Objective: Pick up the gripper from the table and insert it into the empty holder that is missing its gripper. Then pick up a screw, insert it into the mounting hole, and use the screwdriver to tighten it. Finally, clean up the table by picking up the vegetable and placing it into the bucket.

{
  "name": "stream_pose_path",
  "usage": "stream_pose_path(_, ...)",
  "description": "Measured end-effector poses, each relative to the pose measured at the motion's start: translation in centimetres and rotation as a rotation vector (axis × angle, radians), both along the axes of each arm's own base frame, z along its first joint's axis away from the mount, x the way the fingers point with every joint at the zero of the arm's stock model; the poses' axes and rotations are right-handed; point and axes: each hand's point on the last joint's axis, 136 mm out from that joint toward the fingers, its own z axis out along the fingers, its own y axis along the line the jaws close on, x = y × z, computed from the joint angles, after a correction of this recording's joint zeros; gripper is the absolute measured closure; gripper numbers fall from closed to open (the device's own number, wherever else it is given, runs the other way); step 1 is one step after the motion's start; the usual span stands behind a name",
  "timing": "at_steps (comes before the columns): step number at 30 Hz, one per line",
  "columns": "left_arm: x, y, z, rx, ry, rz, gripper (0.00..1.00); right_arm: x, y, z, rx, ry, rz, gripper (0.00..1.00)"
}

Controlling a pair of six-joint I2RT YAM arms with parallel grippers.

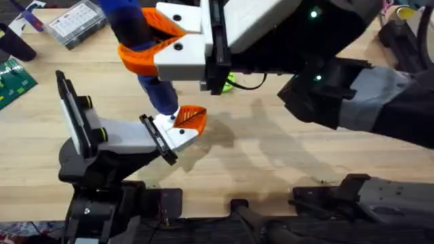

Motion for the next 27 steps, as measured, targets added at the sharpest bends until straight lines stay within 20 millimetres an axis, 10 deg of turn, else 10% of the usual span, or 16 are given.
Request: stream_pose_path(27,-0.01,-0.01,-0.01,-0.002,0.003,-0.001,0.984,0.46,0.39,-0.72,-0.021,0.022,-0.004,0.965)
